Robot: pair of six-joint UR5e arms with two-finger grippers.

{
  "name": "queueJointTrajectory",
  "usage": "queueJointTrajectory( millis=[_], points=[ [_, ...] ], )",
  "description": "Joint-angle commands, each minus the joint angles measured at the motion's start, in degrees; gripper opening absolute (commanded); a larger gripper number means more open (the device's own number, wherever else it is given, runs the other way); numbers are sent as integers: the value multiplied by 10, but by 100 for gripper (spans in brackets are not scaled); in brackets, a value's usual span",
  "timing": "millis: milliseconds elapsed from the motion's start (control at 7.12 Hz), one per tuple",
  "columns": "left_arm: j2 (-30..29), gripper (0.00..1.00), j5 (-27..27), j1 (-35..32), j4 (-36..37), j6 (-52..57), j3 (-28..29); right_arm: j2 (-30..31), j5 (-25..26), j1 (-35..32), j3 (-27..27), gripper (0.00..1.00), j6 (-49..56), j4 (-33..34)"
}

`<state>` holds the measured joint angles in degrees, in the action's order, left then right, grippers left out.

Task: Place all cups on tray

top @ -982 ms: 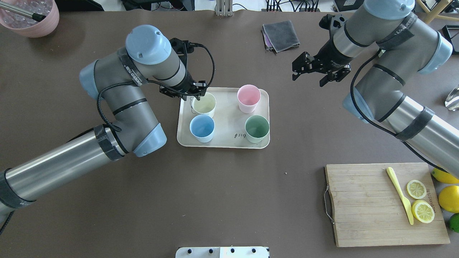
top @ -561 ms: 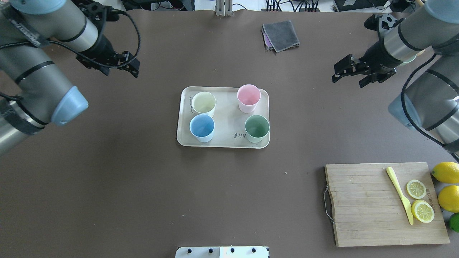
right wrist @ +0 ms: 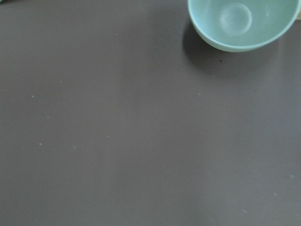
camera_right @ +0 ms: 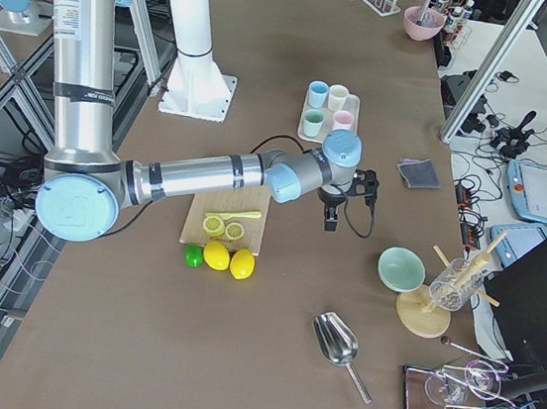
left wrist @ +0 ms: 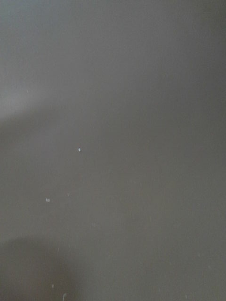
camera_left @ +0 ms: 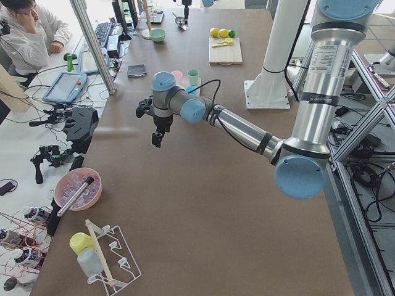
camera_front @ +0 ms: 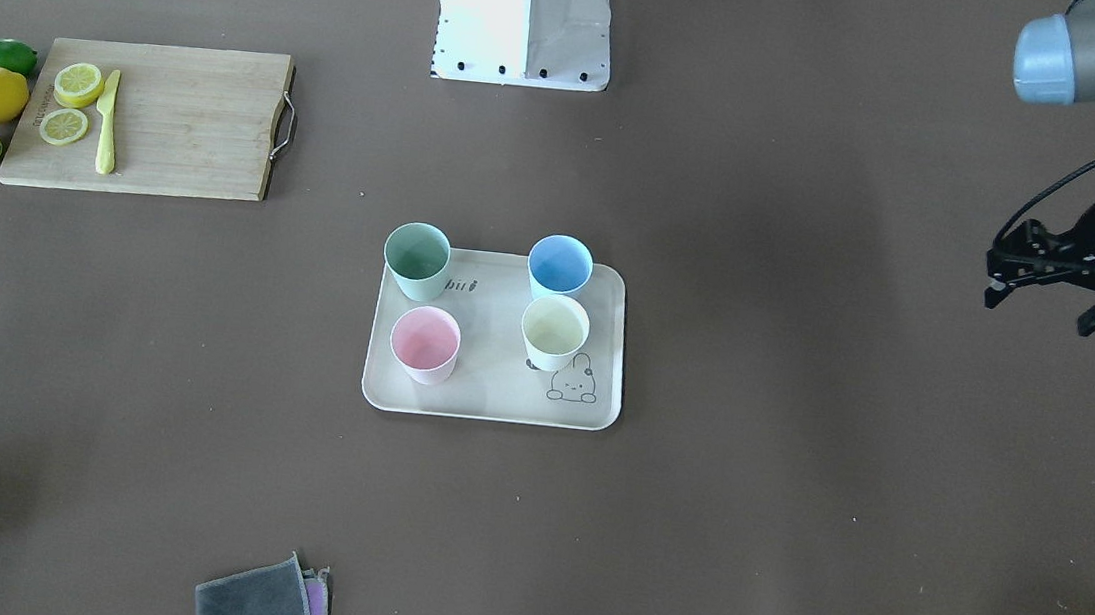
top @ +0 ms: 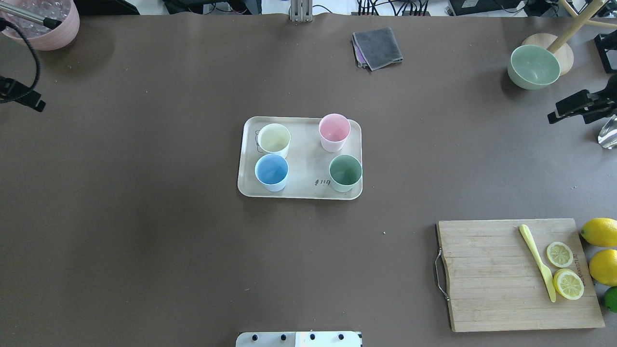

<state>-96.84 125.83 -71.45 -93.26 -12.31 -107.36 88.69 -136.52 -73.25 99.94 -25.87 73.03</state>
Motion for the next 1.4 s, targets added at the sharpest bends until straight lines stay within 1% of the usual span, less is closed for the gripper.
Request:
queueJointTrajectory(
  millis=[0,140,281,421,702,982,1263],
  points=[
    [38,98,1,-65,-2,116,17,57,-1,-49,-7,100,120,8],
    [66,98,1,-66,-10,119,9,64,-1,-57,-6,100,136,8],
    [96,98,1,-65,-32,116,11,64,-1,-60,-6,100,137,8],
    [110,98,1,-65,-62,113,10,61,1,-59,-7,100,137,8],
    [119,98,2,-68,-67,109,2,63,7,-58,-7,100,137,8],
    [118,98,1,-68,-63,110,19,63,7,-60,-6,100,137,7],
    [121,98,1,-69,-64,113,0,62,8,-61,-7,100,137,6]
  ],
)
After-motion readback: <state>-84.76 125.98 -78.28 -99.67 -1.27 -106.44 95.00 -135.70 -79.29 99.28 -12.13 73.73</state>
